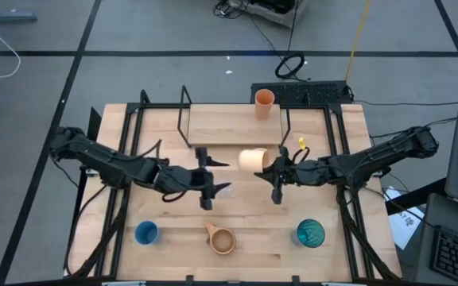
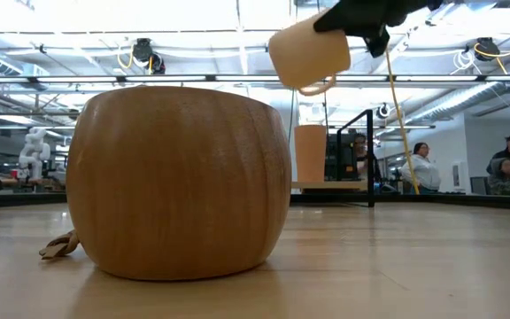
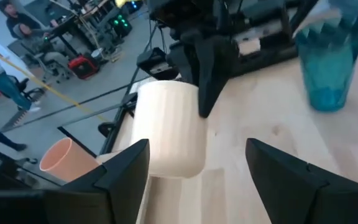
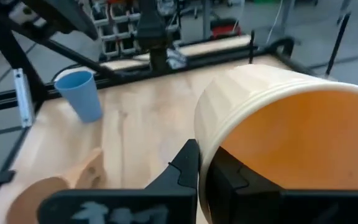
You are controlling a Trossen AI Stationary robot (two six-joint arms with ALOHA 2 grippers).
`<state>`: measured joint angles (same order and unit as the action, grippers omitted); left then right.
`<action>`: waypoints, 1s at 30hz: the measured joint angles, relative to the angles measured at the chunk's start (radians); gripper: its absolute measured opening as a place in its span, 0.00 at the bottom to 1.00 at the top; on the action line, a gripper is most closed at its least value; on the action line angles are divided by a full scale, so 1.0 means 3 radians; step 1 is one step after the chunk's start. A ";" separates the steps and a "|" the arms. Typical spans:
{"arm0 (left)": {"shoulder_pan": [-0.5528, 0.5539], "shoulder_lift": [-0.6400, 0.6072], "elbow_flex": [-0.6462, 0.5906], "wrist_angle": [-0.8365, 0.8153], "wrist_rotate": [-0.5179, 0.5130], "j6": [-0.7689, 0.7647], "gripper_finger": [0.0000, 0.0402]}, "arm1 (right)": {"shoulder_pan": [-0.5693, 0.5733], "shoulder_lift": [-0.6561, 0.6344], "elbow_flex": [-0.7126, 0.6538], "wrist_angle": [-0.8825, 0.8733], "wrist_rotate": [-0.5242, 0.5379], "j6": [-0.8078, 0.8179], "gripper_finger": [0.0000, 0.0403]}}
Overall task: Stack small to large cups/mugs on shelf
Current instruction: Put the light pink mug on the shelf
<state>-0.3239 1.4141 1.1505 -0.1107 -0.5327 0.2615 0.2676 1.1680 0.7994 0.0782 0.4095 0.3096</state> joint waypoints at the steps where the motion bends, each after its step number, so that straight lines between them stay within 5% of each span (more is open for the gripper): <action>1: 0.0003 0.0041 0.0013 0.0008 0.0002 0.0042 0.66 | -0.0003 0.0000 0.0000 -0.0025 -0.0045 0.0060 0.00; 9: 0.0111 0.0188 0.0015 -0.0082 0.0198 -0.0292 0.62 | 0.0002 -0.0008 0.0108 -0.0410 -0.0482 0.0154 0.00; 14: 0.0157 0.0317 0.0011 -0.0062 0.0535 -0.0617 0.71 | -0.0053 -0.0008 0.0150 -0.0579 -0.0511 0.0114 0.00; 22: 0.0154 0.0809 0.0008 0.0532 -0.0392 -0.0536 0.98 | -0.0233 -0.0008 0.0151 -0.0676 -0.0597 0.0404 0.00; 30: 0.0141 0.1056 0.0011 0.0713 -0.0859 -0.0076 0.99 | -0.0439 -0.0008 0.0151 -0.0664 -0.0608 0.0786 0.00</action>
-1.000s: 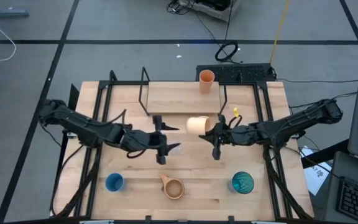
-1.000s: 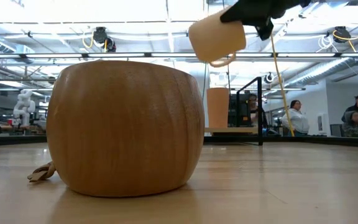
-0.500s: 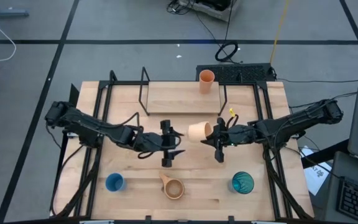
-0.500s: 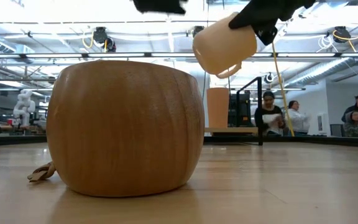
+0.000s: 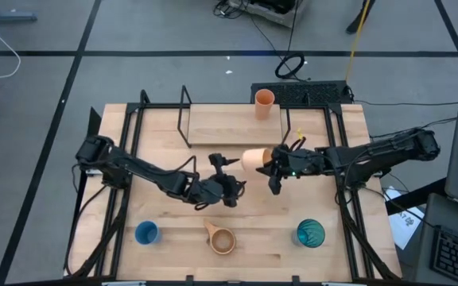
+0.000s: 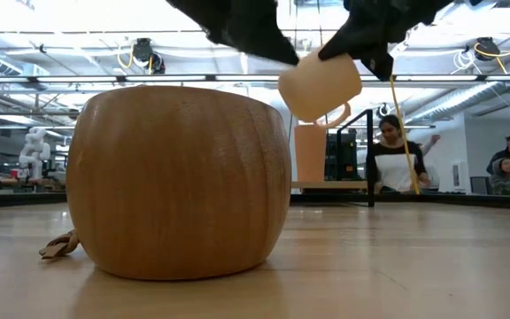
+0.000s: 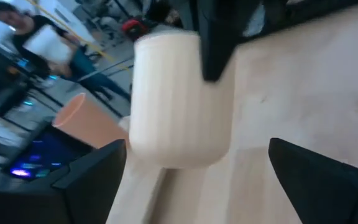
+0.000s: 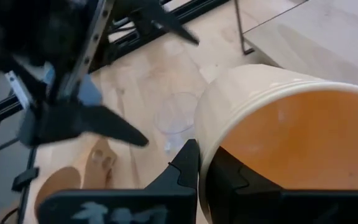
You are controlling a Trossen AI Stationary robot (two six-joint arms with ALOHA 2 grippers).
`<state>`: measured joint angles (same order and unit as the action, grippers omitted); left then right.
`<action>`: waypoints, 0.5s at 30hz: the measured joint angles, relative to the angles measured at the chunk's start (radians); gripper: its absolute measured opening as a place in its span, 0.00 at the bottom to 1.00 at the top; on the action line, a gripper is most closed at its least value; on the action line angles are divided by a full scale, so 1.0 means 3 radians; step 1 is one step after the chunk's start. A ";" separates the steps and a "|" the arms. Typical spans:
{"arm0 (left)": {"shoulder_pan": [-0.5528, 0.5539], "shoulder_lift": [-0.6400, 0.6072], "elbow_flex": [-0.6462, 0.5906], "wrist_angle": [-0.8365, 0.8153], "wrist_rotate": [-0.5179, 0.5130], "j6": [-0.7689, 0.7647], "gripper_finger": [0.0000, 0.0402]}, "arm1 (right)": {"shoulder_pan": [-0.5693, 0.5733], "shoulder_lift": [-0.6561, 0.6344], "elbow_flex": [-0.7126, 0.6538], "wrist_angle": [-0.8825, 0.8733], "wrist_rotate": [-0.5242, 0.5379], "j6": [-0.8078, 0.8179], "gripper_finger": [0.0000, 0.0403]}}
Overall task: Stack small to large cups/mugs on shelf
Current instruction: Put the light pink mug on the shelf
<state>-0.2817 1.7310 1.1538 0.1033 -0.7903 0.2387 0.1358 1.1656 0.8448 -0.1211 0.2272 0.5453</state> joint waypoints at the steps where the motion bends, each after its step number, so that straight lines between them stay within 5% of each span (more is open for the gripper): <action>1: 0.0002 0.0032 0.0000 0.0021 -0.0054 0.0101 0.99 | -0.0022 0.0000 0.0000 0.0001 -0.0006 0.0017 0.00; 15: 0.0213 0.0273 0.0000 0.0543 0.0156 0.0483 1.00 | -0.0125 0.0000 0.0000 0.0086 -0.0164 0.0056 0.00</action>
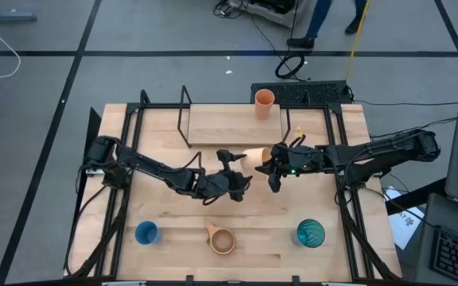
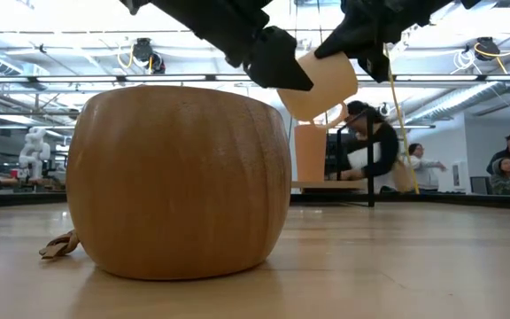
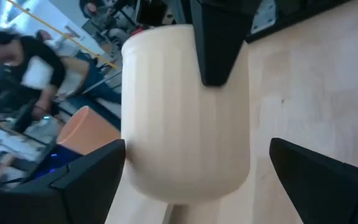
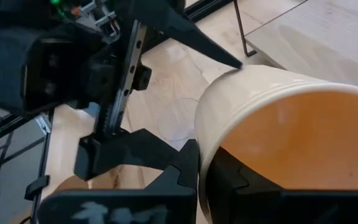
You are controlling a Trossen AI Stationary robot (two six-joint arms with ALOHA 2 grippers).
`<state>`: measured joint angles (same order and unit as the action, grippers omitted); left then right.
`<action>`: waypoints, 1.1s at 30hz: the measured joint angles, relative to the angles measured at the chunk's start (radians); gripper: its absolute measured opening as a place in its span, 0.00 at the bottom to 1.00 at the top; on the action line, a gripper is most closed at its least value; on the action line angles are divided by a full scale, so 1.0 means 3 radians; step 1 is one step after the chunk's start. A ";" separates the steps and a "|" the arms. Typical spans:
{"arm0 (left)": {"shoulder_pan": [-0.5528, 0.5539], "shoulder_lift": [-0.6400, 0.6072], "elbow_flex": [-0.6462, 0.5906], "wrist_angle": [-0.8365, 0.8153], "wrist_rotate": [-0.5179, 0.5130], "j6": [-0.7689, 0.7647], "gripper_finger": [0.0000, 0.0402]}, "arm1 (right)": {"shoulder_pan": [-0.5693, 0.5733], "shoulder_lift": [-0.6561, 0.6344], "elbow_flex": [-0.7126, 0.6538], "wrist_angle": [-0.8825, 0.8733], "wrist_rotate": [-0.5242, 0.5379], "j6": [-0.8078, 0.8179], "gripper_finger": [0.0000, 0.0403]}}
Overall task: Stack small to large cups/mugs on shelf
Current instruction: Put the light pink mug on the shelf
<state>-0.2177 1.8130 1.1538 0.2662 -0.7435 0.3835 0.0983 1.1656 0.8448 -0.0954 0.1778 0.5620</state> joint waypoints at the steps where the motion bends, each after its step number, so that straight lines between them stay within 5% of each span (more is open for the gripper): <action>1: 0.0020 -0.0002 0.0000 0.0011 0.0059 -0.0031 1.00 | 0.0000 0.0000 0.0000 0.0002 -0.0001 -0.0008 0.00; 12: 0.0136 -0.0005 0.0000 -0.0035 0.0263 -0.0009 1.00 | 0.0000 0.0000 -0.0001 0.0038 -0.0121 -0.0022 0.01; 28: -0.0113 -0.0037 0.0004 -0.0211 -0.0473 0.0183 1.00 | 0.0002 0.0004 -0.0001 0.0248 -0.0207 -0.0261 0.01; 33: -0.0118 -0.0365 -0.0008 -0.0547 0.0246 -0.0217 0.99 | 0.0037 -0.0005 -0.0001 0.0167 -0.0441 -0.0973 0.01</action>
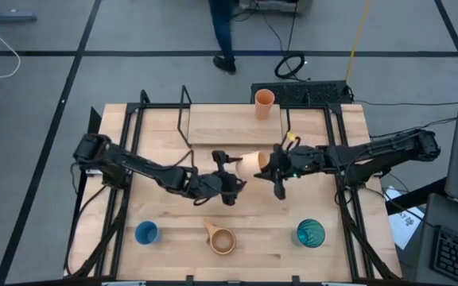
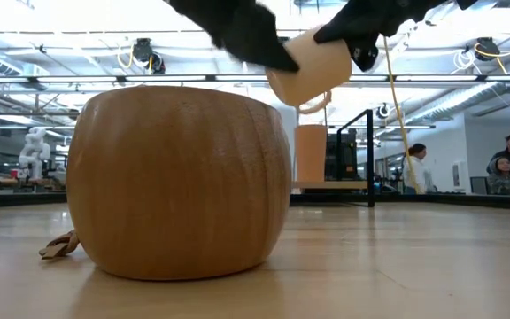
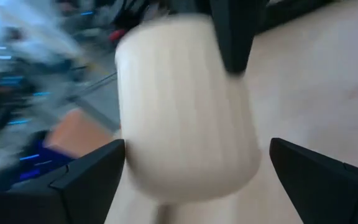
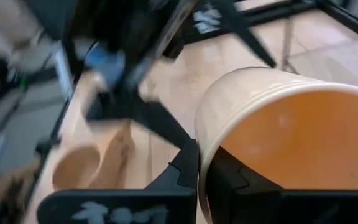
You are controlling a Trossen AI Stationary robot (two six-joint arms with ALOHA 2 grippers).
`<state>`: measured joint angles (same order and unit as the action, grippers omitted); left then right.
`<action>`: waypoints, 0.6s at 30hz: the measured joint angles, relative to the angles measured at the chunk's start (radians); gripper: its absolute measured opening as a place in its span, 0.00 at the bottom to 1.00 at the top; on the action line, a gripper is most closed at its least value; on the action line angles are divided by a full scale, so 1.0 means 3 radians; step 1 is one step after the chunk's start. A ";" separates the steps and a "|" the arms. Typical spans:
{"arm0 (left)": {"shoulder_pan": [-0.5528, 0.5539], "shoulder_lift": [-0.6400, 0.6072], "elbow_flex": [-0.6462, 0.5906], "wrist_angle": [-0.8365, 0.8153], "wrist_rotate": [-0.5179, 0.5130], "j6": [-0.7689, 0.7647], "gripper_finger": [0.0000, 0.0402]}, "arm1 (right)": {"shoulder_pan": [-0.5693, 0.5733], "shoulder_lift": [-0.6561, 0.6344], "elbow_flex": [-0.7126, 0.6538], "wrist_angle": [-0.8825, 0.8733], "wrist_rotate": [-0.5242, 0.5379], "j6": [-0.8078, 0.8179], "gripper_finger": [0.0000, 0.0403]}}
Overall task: Stack small to large cups/mugs on shelf
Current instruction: Put the light pink mug on the shelf
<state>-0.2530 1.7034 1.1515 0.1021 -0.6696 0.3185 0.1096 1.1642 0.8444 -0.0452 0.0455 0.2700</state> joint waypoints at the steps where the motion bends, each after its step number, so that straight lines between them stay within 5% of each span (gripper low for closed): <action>1: 0.0013 -0.0062 0.0000 -0.0023 0.0170 -0.0065 0.99 | 0.0017 0.0003 0.0000 -0.0020 -0.0002 -0.0146 0.01; 13: 0.0347 -0.0559 0.0000 -0.0486 0.1053 -0.0686 0.87 | 0.0262 0.0009 0.0000 -0.0441 0.0010 -0.2408 0.01; 18: 0.0672 -0.0544 0.0004 -0.0547 0.1838 -0.0756 0.87 | 0.0320 0.0009 0.0000 -0.0540 0.0017 -0.3241 0.01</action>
<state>-0.0514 1.5403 1.1526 -0.0619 -0.1182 0.0916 0.2057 1.1667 0.8444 -0.2072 0.0505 -0.7023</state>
